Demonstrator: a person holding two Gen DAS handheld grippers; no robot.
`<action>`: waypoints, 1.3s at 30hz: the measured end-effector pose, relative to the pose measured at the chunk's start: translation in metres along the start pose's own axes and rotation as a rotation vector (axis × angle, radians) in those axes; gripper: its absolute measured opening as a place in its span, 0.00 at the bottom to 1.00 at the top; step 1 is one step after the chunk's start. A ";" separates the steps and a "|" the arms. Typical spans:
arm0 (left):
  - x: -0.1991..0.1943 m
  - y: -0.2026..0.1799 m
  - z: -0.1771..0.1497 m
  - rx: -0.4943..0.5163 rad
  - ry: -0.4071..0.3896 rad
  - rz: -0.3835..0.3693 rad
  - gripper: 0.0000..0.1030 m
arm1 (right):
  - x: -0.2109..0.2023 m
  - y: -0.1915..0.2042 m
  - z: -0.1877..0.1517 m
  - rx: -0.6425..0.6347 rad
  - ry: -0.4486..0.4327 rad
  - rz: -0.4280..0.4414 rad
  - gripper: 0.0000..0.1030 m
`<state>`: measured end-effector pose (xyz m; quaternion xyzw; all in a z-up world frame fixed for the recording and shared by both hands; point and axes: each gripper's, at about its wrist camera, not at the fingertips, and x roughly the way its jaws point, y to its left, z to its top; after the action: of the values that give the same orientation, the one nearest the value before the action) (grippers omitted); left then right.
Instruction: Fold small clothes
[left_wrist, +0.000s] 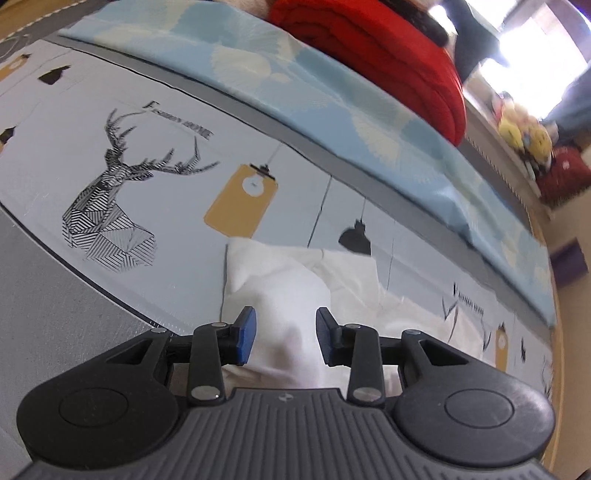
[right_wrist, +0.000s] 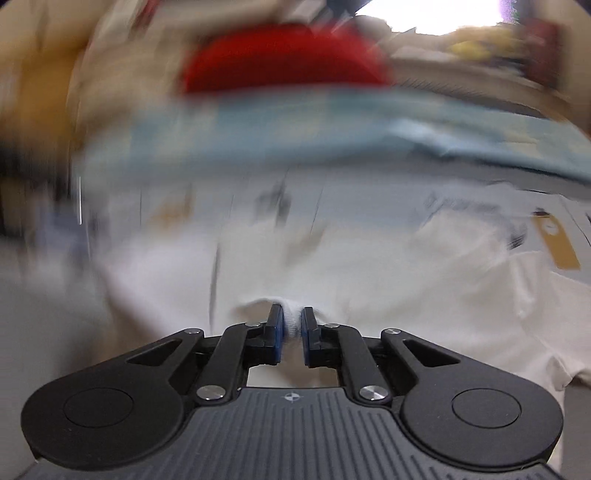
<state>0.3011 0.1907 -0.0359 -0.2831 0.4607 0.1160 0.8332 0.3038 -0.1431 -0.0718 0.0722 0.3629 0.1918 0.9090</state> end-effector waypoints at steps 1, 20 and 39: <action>0.001 0.000 -0.001 0.003 0.004 0.001 0.37 | -0.011 -0.018 0.008 0.089 -0.062 0.000 0.05; 0.017 -0.017 -0.010 0.052 0.030 0.006 0.40 | 0.017 -0.171 -0.013 0.647 0.165 -0.038 0.43; 0.025 -0.021 -0.013 0.098 0.050 0.015 0.40 | -0.058 -0.173 -0.001 0.675 -0.298 -0.255 0.03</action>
<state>0.3152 0.1639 -0.0547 -0.2415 0.4885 0.0925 0.8334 0.3155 -0.3245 -0.0828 0.3486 0.2755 -0.0656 0.8935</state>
